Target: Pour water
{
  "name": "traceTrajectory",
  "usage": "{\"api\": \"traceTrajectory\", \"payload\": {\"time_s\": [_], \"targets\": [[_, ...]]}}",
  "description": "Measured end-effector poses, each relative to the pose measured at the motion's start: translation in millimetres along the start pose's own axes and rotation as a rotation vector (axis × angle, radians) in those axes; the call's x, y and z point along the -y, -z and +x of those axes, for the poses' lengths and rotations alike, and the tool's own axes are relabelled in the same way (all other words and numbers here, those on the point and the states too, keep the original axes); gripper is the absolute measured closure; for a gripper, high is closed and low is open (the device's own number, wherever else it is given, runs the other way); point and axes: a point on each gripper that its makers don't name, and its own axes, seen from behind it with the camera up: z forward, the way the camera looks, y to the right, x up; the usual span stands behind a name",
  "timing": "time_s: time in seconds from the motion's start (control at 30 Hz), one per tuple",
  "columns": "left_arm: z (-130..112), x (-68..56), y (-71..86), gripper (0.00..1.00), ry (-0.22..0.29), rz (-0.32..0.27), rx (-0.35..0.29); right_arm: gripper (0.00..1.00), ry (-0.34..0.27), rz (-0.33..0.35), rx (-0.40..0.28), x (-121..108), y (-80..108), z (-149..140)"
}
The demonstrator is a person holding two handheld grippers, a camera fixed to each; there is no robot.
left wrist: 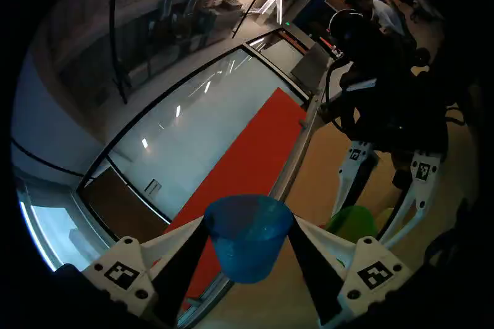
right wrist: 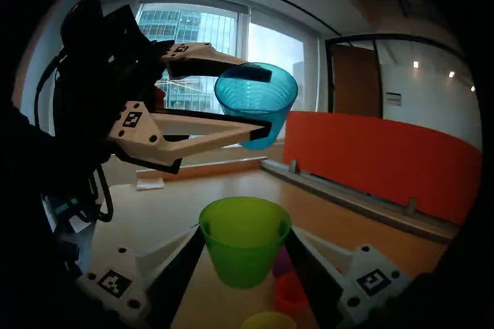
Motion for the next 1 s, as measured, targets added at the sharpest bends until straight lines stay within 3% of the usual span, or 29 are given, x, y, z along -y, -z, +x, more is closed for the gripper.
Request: {"api": "traceTrajectory", "payload": {"time_s": [1.0], "targets": [[1.8, 1.3, -11.6, 0.14, -0.137, 0.003, 0.020, 0.10, -0.004, -0.002, -0.009, -3.7, -4.8, 2.4]]}}
